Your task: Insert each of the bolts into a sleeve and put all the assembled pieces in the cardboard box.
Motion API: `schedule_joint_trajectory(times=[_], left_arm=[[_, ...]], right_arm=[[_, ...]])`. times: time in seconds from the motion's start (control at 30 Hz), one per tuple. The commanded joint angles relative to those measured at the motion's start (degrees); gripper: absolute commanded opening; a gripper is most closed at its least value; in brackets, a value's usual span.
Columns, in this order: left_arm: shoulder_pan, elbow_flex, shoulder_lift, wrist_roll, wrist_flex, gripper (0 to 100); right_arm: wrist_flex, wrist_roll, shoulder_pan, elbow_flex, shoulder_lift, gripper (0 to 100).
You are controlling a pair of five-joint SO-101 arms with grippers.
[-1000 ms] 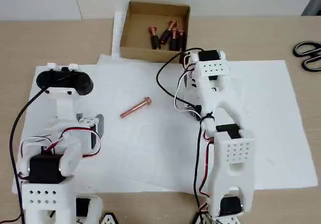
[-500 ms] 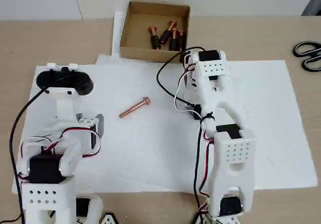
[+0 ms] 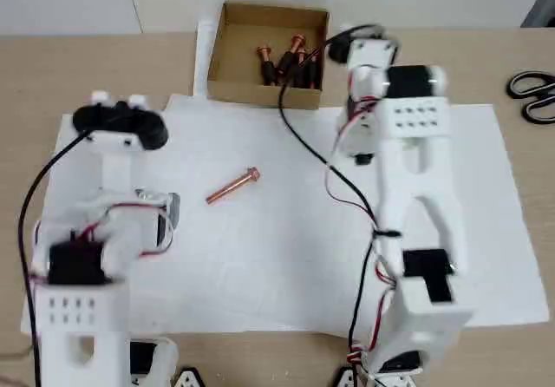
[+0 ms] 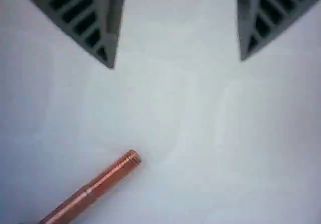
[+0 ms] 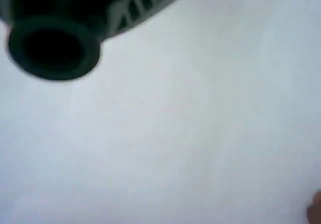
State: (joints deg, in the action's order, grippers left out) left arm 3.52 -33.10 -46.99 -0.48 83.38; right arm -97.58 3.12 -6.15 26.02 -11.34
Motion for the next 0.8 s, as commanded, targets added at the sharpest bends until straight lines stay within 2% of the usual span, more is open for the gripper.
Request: schedule_joint_trajectory(times=[0.0, 0.1, 0.37, 0.57, 0.77], left_arm=[[0.0, 9.0, 11.2, -0.8, 1.1, 15], [-2.3, 14.9, 19.3, -1.4, 1.7, 15], [-13.2, 20.8, 32.7, -11.5, -0.1, 15], [-14.7, 20.8, 42.1, -17.4, -5.1, 15], [-14.7, 21.8, 50.0, -18.2, -11.6, 15]], right_arm=[[-1.2, 0.7, 2.5, 0.4, 6.9, 0.4], [-1.2, 3.4, 3.5, 0.4, 8.2, 0.4], [-1.3, 4.6, 3.6, 0.4, 8.6, 0.4], [-1.3, 4.7, 3.6, 0.4, 8.7, 0.4], [-1.1, 4.7, 4.9, 0.4, 8.7, 0.4]])
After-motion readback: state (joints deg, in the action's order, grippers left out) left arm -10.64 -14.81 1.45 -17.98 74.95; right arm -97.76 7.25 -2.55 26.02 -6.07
